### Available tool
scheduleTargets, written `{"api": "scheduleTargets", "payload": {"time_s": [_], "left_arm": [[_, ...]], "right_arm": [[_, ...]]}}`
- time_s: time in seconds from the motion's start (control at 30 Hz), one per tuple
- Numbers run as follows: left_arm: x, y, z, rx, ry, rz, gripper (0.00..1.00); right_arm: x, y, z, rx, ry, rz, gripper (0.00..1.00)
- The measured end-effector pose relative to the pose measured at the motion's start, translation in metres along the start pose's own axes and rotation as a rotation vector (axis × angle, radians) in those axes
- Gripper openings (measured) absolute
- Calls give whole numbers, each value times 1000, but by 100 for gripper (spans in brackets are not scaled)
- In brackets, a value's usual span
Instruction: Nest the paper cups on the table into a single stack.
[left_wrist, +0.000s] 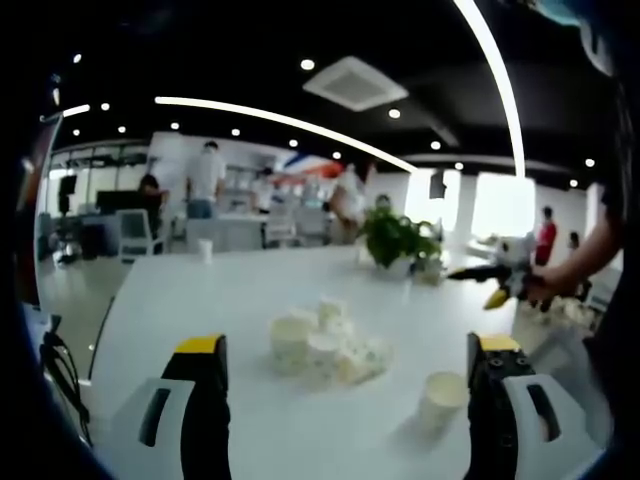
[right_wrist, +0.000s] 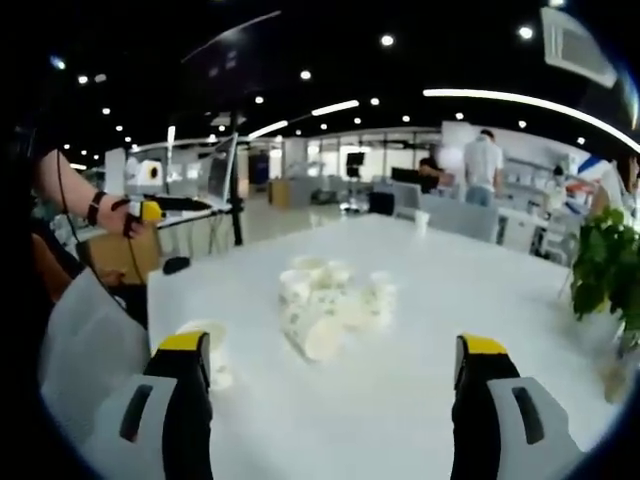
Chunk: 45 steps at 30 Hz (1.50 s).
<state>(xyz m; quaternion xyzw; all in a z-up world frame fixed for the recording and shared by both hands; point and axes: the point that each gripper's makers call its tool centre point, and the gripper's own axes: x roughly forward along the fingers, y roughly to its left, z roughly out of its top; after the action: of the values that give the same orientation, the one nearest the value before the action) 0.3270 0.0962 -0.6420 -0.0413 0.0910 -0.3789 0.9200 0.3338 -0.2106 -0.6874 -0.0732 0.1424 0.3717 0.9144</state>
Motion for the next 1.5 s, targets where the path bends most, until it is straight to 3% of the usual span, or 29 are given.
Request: {"api": "scheduleTargets", "payload": {"time_s": [0.17,0.7,1.1,1.5], "left_arm": [[0,1,-2,-1,3,2,100],[10,11,-11,-5,20,20,99],[39,31,-30,2,25,52,94],[74,55,-33,18,0,93,92]], "right_arm": [[-9,-3,0,-61,5,-19,100],[-18,-9,-2,-29,3,-43,100],[-16,1,-8,-5,5,-33,98],[-28,4,-18,45,19,-58,97]]}}
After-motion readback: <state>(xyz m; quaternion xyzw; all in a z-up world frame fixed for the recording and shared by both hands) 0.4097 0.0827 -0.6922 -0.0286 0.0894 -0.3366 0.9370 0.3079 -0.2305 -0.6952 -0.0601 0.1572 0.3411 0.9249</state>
